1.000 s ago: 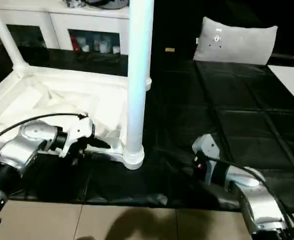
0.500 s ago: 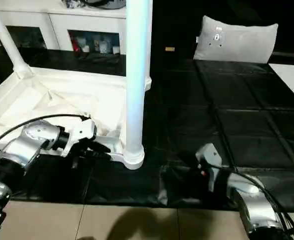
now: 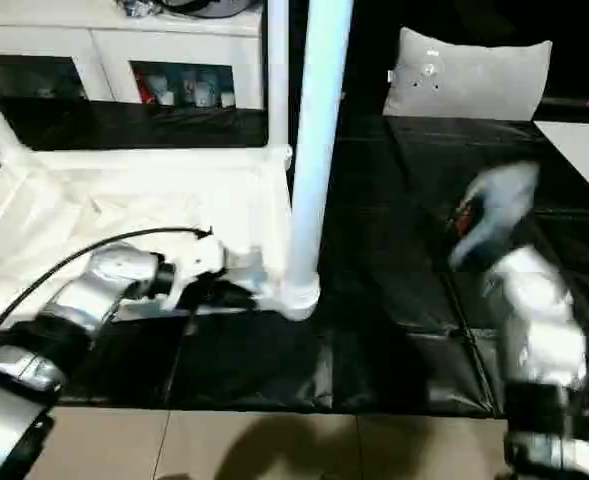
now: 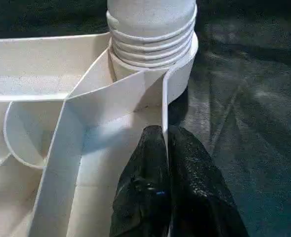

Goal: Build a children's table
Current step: Move to table, then rotate leg to tighten

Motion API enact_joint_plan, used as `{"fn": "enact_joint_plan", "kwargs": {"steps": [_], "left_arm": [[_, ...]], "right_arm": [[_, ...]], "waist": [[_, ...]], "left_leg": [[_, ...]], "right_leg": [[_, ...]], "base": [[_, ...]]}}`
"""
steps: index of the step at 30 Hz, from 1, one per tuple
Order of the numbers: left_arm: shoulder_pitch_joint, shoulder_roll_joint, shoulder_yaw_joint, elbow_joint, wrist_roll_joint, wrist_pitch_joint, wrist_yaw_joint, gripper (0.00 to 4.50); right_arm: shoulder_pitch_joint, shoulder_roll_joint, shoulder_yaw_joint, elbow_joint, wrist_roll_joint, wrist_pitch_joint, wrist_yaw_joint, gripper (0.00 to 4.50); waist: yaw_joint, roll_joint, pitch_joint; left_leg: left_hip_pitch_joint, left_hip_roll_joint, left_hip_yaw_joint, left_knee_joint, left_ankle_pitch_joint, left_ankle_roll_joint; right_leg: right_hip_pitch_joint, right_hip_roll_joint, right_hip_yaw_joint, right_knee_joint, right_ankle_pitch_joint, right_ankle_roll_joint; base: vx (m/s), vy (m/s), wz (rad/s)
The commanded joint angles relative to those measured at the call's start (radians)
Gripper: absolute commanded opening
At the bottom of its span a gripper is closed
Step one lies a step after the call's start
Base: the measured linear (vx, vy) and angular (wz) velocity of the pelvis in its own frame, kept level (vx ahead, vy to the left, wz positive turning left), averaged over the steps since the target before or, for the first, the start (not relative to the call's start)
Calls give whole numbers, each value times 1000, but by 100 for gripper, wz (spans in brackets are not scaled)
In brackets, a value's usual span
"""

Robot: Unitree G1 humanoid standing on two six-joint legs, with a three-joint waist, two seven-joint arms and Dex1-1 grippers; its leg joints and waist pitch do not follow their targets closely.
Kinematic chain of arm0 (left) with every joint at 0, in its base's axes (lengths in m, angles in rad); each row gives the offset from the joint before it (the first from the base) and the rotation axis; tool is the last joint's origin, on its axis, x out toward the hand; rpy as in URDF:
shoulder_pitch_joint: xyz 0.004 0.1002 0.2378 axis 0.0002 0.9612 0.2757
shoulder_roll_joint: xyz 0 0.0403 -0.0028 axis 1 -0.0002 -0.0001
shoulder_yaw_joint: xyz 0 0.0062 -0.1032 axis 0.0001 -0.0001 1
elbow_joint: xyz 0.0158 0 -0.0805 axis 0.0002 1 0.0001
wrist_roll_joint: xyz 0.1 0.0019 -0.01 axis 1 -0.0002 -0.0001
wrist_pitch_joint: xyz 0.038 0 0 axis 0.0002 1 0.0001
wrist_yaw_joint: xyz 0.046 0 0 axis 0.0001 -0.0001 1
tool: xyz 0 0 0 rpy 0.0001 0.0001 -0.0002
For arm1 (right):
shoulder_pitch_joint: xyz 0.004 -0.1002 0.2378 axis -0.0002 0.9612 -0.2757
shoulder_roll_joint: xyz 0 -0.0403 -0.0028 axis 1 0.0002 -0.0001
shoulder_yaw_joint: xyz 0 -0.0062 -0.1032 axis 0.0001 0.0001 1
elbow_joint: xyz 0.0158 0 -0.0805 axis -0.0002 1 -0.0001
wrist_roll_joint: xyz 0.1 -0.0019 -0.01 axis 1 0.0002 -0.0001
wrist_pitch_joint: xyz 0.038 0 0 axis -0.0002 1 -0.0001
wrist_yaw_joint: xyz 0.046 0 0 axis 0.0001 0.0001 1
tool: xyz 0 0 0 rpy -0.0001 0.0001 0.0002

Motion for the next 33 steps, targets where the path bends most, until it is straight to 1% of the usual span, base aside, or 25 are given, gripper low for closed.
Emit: {"fn": "enact_joint_plan", "kwargs": {"steps": [1,2,3,4,6,7,9,10,11,13,16,19,20,21,23,24,25,26,27,28,29,30,31,32,33], "left_arm": [[-14,-4,10,5,18,-8,21,2],[-12,-5,6,2,24,-10,17,2],[-10,-3,1,1,30,-21,16,2],[-8,0,-2,0,33,-26,12,2],[-6,3,-5,-2,34,-31,6,2],[0,8,-7,-6,29,-39,-6,2],[2,10,-6,-10,27,-44,-15,2],[4,14,-9,-14,33,-49,-19,2],[6,19,-15,-19,41,-55,-20,2],[9,25,-21,-24,54,-66,-20,2],[17,32,-29,-35,65,-86,-22,2],[32,45,-48,-71,75,-84,-47,2],[33,47,-49,-75,75,-86,-50,0],[34,47,-50,-77,75,-86,-52,0],[42,48,-55,-97,70,-91,-68,0],[46,48,-57,-106,69,-93,-75,0],[50,48,-60,-117,68,-96,-85,0],[52,48,-62,-124,68,-97,-90,0],[57,46,-66,-137,64,-94,-101,0],[57,46,-66,-137,64,-94,-101,0],[60,44,-70,-148,62,-91,-109,0],[68,44,-80,-173,62,-86,-119,0],[69,44,-82,-178,63,-86,-121,0],[69,44,-82,-178,63,-86,-121,0],[71,45,-87,-186,65,-87,-124,0]], "right_arm": [[18,8,7,-56,13,46,-8,450],[38,3,25,-97,15,87,-3,450],[57,-7,40,-125,16,112,14,450],[70,-17,50,-138,15,124,30,450],[81,-27,61,-154,13,140,39,450],[107,-61,89,-158,5,156,85,450],[128,-90,111,-160,1,171,131,450],[135,-105,125,-155,-7,172,157,450],[143,-120,142,-153,-13,176,188,450],[157,-142,168,-161,-23,182,238,450],[169,-164,220,-168,-7,187,341,450],[138,-162,271,-116,-30,159,390,450],[134,-161,275,-110,-32,155,395,433],[131,-160,277,-106,-33,153,398,433],[106,-153,303,-78,-43,148,428,405],[96,-151,314,-67,-48,146,443,405],[85,-147,327,-53,-54,139,459,395],[79,-144,333,-45,-58,135,469,395],[66,-138,347,-27,-62,129,488,377],[66,-138,347,-27,-62,129,488,369],[56,-133,356,-13,-64,125,504,362],[32,-125,379,20,-61,120,551,355],[26,-123,384,28,-60,120,564,334],[26,-123,384,28,-60,120,564,334],[16,-121,393,41,-57,119,586,324]], "waist": [[6,-6,-66],[7,-6,-66],[7,-5,-65],[9,-2,-66],[8,-4,-65],[9,-4,-64],[11,-7,-63],[11,-7,-63],[10,-10,-63],[10,-9,-64],[9,-9,-64],[7,-8,-64],[7,-7,-63],[8,-7,-63],[9,-6,-64],[10,-8,-64],[11,-7,-65],[10,-10,-66],[11,-10,-65],[11,-9,-66],[14,-8,-67],[17,-9,-68],[18,-9,-68],[21,-8,-67],[25,-8,-67]], "left_leg": [[-4,43,1,-72,-44,71],[-4,44,0,-72,-35,75],[-4,43,-1,-72,-33,78],[-4,45,-1,-73,-38,79],[-4,45,-1,-74,-46,76],[-4,44,-1,-74,-62,70],[-6,44,-1,-74,-67,70],[-7,43,-1,-74,-66,70],[-9,43,-1,-73,-62,74],[-9,44,-1,-72,-54,82],[-10,45,-2,-71,-55,93],[-8,49,-3,-73,-56,90],[-6,50,-3,-74,-59,89],[-4,50,-1,-73,-61,86],[-5,50,-2,-73,-57,83],[-4,50,-1,-73,-55,83],[-5,50,-1,-72,-48,85],[-5,51,-1,-72,-45,87],[-5,50,0,-71,-40,92],[-5,50,0,-70,-37,93],[-4,52,0,-70,-28,98],[-4,52,0,-70,-28,102],[-5,53,1,-69,-27,105],[-4,54,2,-69,-25,107],[-2,54,2,-69,-26,108]], "right_leg": [[62,-77,45,-70,-7,-248],[61,-77,45,-69,12,-249],[61,-76,45,-68,20,-250],[61,-79,45,-68,23,-253],[61,-79,44,-70,15,-254],[62,-80,45,-73,-4,-254],[64,-80,46,-74,-11,-253],[65,-81,46,-74,-12,-252],[66,-81,46,-74,-10,-249],[65,-81,45,-74,-2,-251],[65,-83,44,-74,-3,-257],[61,-83,43,-71,-8,-265],[59,-84,43,-72,-12,-268],[58,-82,44,-73,-13,-271],[59,-82,43,-69,3,-279],[59,-82,43,-70,7,-280],[60,-82,44,-67,22,-282],[60,-83,43,-65,29,-285],[59,-83,43,-65,35,-287],[60,-84,43,-63,39,-290],[58,-84,43,-62,52,-292],[59,-85,42,-60,56,-297],[59,-85,41,-59,55,-300],[58,-84,42,-60,58,-299],[56,-83,41,-60,55,-298]], "base": [[0,0,0],[0,0,0],[0,0,0],[0,0,0],[0,0,0],[0,0,0],[0,0,0],[0,0,0],[0,0,0],[0,0,0],[0,0,0],[0,0,0],[0,0,0],[0,0,0],[0,0,0],[0,0,0],[0,0,0],[0,0,0],[0,0,0],[0,0,0],[0,0,0],[0,0,0],[0,0,0],[0,0,0],[0,0,0]]}}
